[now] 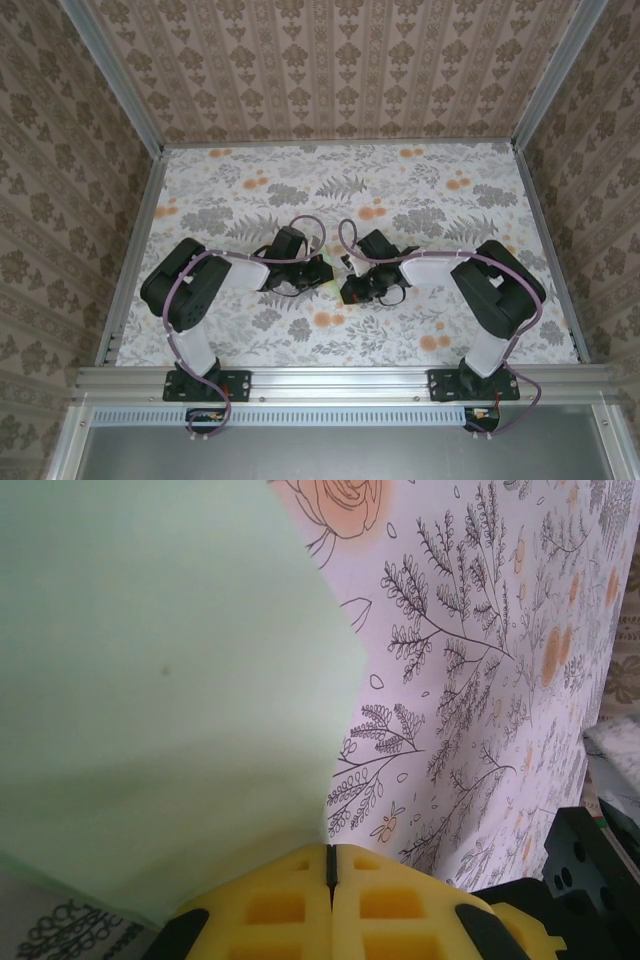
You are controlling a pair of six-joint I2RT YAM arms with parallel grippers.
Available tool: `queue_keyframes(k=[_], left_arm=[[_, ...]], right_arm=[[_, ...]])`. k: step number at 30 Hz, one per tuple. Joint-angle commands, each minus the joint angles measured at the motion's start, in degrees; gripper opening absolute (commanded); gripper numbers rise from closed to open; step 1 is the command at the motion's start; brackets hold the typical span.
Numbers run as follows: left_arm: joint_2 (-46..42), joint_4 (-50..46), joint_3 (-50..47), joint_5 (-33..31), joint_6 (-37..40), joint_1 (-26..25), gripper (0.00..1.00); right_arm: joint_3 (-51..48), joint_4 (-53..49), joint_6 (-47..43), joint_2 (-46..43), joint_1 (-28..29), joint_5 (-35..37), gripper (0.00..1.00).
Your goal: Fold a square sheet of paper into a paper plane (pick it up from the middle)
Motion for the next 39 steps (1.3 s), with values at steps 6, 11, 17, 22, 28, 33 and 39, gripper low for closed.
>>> queue_keyframes(k=[6,11,17,22,28,33,39], left_arm=[[2.03,-4.65,-0.70,-2.45,0.15,0.14,0.07],[2.03,-4.71,-0.46,-2.18,0.23,0.15,0.07],[1.60,-4.59,-0.48,-2.08,0.14,0.14,0.07],[1.20,-4.88,0.22,-1.23,0.97,0.30,0.08],[-4.83,-11.00,4.43,0.66,7.79,2.16,0.11],[-8.58,-15.26,4.79,-1.43,13.16,2.55,0.13],[-8.14,-13.72,2.74,-2.06,13.51,2.70,0.12]], right_arm=[[-1.48,6.94,5.82,-6.24,-0.24,-0.38,0.03],[-0.09,8.08,6.48,-2.67,-0.09,1.03,0.02],[1.06,7.64,6.20,0.82,0.13,1.42,0.02],[1.20,4.54,4.87,2.75,0.18,4.34,0.01],[0.19,0.37,3.10,3.12,-0.04,7.03,0.01],[-0.07,0.10,3.32,3.38,-0.17,6.95,0.01],[0.62,0.03,3.60,4.19,-0.16,6.44,0.01]])
